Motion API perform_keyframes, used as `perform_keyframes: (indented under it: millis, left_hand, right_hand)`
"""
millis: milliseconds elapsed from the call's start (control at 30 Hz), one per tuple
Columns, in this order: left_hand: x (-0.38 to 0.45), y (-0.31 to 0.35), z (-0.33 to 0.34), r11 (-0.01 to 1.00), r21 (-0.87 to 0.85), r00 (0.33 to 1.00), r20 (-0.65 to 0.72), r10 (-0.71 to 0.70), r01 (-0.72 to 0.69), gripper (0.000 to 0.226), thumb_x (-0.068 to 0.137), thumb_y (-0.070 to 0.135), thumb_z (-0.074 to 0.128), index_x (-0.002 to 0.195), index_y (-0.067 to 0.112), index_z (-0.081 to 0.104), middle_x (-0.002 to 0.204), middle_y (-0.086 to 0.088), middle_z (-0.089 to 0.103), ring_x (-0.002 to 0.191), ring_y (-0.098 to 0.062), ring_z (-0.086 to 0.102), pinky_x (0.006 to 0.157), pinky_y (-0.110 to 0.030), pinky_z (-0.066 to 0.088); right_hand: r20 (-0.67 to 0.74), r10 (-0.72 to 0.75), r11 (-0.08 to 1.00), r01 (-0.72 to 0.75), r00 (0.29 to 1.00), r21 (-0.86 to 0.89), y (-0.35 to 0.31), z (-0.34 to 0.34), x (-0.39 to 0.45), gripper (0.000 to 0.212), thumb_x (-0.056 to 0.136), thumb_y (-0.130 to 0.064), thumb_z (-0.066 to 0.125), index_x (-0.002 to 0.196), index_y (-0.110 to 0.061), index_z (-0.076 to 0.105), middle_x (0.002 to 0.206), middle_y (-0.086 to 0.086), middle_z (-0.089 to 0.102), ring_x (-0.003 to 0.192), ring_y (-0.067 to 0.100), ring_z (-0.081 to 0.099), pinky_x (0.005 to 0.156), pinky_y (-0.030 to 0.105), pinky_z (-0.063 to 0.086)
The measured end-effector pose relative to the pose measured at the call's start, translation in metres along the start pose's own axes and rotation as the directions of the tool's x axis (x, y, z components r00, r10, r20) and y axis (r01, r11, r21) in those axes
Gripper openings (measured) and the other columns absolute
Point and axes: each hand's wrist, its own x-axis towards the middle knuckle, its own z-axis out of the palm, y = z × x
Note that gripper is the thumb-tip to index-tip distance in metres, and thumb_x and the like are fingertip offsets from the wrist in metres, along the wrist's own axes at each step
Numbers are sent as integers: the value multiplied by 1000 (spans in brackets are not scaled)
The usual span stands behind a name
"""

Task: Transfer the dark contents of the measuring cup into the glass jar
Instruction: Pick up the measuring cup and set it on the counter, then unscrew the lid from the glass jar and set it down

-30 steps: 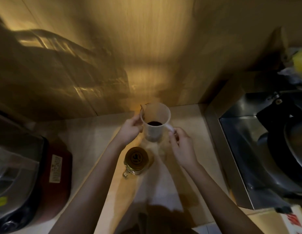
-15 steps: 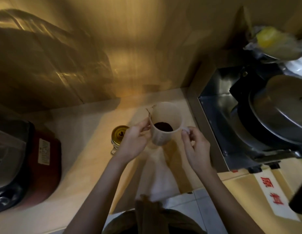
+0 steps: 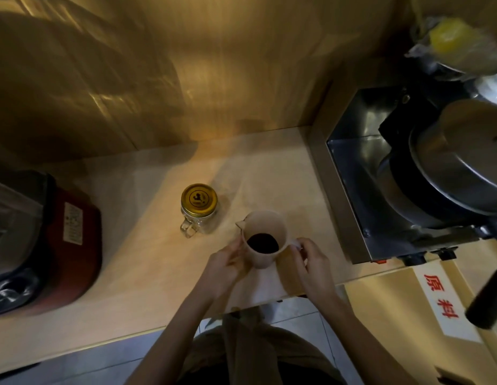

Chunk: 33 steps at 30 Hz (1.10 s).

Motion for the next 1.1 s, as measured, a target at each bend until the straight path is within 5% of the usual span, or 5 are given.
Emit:
perform_keyframes:
  millis: [400, 567, 700, 933, 1100]
  left_hand:
    - [-1, -11, 10, 985, -159, 998, 19, -60, 62, 61, 86, 6, 49, 141, 22, 29, 133, 8, 44, 125, -7, 41, 104, -32, 40]
    - [1, -5, 4, 988, -140, 998, -4, -63, 62, 50, 86, 8, 49, 130, 30, 41, 123, 12, 48, 116, -5, 45, 86, -7, 39]
    - [1, -8, -19, 993, -89, 996, -32, -85, 81, 38, 83, 6, 47, 114, 23, 58, 113, 2, 61, 112, -16, 55, 80, -9, 40]
    - [-4, 3, -60, 987, -150, 920, -392, -1, -62, 19, 81, 6, 54, 85, 21, 64, 84, 0, 66, 81, -10, 61, 77, -26, 48]
    - [10, -23, -64, 995, 98, 777, -627, 49, 17, 54, 66, 19, 71, 115, 15, 50, 107, -5, 55, 97, -19, 53, 81, -34, 46]
  right_hand:
    - [59, -26, 999, 29, 998, -37, 5, -4, 9, 15, 94, -6, 49, 106, -8, 58, 92, 2, 63, 82, 15, 59, 65, 16, 41]
    - [79, -21, 978, 36, 997, -205, 5, -17, 24, 35, 93, -6, 45, 127, -14, 46, 104, 10, 69, 83, 30, 66, 72, 43, 55]
    - [75, -93, 963, 109, 993, -247, -16, -30, 52, 22, 94, -7, 46, 111, -9, 59, 98, 13, 71, 87, 31, 65, 73, 37, 52]
    - [249, -279, 904, 341, 928, -258, -96, -15, 105, 19, 96, -22, 44, 102, -13, 61, 97, 11, 70, 90, 31, 62, 72, 38, 50]
    - [398, -356, 829, 483, 845, -284, -140, 25, 119, 33, 94, -34, 47, 122, -15, 50, 120, 8, 60, 107, 28, 56, 83, 39, 48]
